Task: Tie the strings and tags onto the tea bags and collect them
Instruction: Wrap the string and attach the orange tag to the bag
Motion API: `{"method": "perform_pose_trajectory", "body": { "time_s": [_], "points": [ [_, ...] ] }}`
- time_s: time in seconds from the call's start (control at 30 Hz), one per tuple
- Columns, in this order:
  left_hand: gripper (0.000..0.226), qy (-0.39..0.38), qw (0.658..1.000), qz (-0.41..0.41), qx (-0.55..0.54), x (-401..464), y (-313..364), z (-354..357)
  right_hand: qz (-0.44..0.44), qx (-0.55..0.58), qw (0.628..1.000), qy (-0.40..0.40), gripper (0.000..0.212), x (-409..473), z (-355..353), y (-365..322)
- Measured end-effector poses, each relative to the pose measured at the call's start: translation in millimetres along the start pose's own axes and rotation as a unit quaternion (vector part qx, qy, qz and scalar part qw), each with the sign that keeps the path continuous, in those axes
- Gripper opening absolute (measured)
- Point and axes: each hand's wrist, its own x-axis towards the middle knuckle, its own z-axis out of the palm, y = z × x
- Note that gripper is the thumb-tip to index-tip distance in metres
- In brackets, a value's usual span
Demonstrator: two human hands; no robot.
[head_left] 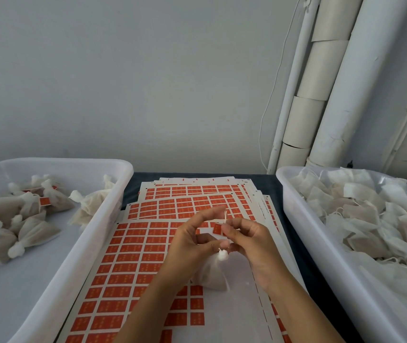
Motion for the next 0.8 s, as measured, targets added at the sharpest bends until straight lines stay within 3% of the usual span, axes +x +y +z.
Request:
{"method": "perform_pose_trajectory", "body": {
  "time_s": [0.13, 0.27, 0.33, 0.5, 0.63, 0.8],
  "points": [
    [0.043, 0.029, 0.997, -0.068, 0.001, -2.8, 0.4, -1.6, -0.013, 0.024, 0.999, -0.022, 0.023, -0.4, -2.7, -2.1],
    [0.050, -0.046, 0.984, -0.173, -0.007, -4.5, -1.3, -4.9, -0.029, 0.013, 0.998, -0.058, 0.035, -2.1, -4.5, -0.9],
    [0.043, -0.073, 0.981, -0.175, -0.038, -4.9, 0.3, -4.6, -0.033, 0.012, 0.997, -0.067, 0.035, -2.3, -5.1, -0.5],
    [0.027, -0.051, 0.976, -0.178, -0.111, -2.9, 0.3, -6.7, -0.051, 0.021, 0.994, -0.090, 0.023, 0.1, -4.8, 2.1],
    [0.027, -0.017, 0.976, -0.183, -0.117, -2.8, -0.2, -6.2, -0.073, -0.009, 0.995, -0.069, 0.017, -0.6, -2.1, 3.1],
    [0.027, 0.038, 0.978, -0.175, -0.105, -1.7, 2.3, -4.4, -0.170, -0.091, 0.981, -0.031, 0.048, -5.0, 2.1, -4.7]
  ]
}}
